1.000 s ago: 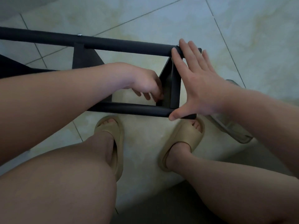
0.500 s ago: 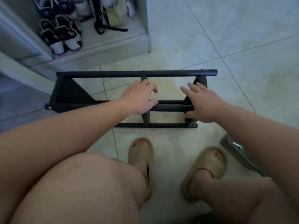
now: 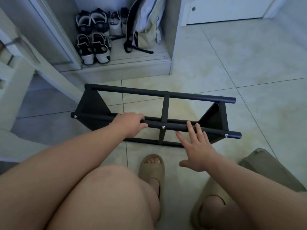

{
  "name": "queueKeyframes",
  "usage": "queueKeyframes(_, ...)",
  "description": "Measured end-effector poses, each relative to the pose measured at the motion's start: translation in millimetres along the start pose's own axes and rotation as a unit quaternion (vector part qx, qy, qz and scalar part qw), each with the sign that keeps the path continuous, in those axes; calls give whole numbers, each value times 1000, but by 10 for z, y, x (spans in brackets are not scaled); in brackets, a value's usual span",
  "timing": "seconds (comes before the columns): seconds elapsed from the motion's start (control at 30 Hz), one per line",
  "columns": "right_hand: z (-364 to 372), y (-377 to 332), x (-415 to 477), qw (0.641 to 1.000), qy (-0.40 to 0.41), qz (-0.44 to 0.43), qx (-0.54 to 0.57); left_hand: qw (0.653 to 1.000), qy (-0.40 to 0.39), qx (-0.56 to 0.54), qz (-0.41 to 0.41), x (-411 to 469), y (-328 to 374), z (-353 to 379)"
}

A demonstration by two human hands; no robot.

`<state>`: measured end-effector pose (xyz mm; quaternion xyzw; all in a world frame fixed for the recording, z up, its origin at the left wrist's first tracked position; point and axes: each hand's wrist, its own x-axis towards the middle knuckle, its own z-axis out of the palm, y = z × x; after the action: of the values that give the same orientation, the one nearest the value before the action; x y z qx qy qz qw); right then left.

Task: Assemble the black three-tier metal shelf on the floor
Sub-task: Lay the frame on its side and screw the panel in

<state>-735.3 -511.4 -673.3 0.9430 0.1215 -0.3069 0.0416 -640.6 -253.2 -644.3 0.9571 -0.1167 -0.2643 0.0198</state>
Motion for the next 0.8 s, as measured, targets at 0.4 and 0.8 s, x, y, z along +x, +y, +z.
queueKeyframes(0.4, -311, 14, 290, 995, 55, -83, 4, 995, -37, -24, -89, -97, -239, -47)
queueKeyframes(0.8, -450, 954, -580, 996, 82, 28, 22, 997, 41, 37, 58, -188, 914, -505)
